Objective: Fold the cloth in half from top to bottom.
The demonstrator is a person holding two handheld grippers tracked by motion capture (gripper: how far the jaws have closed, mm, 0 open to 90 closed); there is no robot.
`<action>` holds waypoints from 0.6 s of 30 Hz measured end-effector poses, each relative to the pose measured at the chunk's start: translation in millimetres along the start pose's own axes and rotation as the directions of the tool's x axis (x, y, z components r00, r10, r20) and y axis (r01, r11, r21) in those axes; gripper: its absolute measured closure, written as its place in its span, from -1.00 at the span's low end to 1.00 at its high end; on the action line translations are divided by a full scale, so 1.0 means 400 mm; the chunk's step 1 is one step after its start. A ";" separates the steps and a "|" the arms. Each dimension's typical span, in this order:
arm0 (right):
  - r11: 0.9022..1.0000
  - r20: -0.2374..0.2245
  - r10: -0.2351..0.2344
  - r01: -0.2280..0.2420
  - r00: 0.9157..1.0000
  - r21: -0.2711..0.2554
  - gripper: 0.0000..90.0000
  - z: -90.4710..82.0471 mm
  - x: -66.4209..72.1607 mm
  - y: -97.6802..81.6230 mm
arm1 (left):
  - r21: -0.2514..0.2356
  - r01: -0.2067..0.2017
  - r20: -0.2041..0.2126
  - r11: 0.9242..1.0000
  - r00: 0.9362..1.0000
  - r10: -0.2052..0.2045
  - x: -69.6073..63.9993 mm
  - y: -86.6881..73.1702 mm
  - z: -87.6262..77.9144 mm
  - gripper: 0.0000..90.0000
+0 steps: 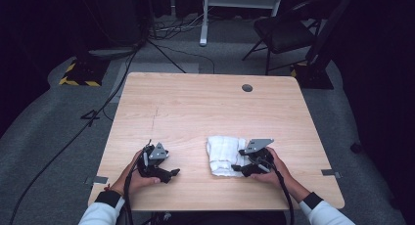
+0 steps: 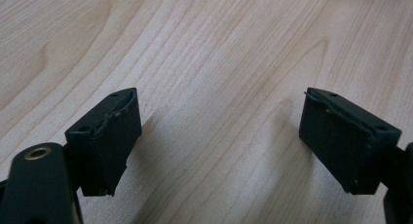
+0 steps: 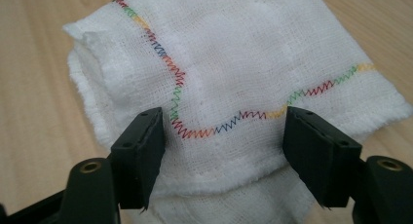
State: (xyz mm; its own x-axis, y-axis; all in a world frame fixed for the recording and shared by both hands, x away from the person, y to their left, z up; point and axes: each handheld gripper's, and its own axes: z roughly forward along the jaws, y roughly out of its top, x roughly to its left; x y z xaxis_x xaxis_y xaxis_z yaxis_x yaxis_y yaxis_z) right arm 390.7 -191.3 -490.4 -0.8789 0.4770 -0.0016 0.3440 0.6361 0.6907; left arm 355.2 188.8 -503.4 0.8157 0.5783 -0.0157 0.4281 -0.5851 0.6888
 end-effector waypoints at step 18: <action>0.997 0.057 0.077 -0.078 0.995 0.008 -0.25 0.103 -0.176 0.111 | -0.002 0.008 -0.001 1.000 1.000 -0.008 -0.003 0.003 0.004 -0.67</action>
State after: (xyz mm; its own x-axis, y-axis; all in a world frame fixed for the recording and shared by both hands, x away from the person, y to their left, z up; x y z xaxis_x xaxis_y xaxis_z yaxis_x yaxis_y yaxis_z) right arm 481.7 -171.6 -489.5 -0.8294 0.5585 0.0104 0.4139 0.6020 0.6828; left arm 355.4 186.7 -503.7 0.8116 0.5838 -0.0207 0.4340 -0.5789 0.6903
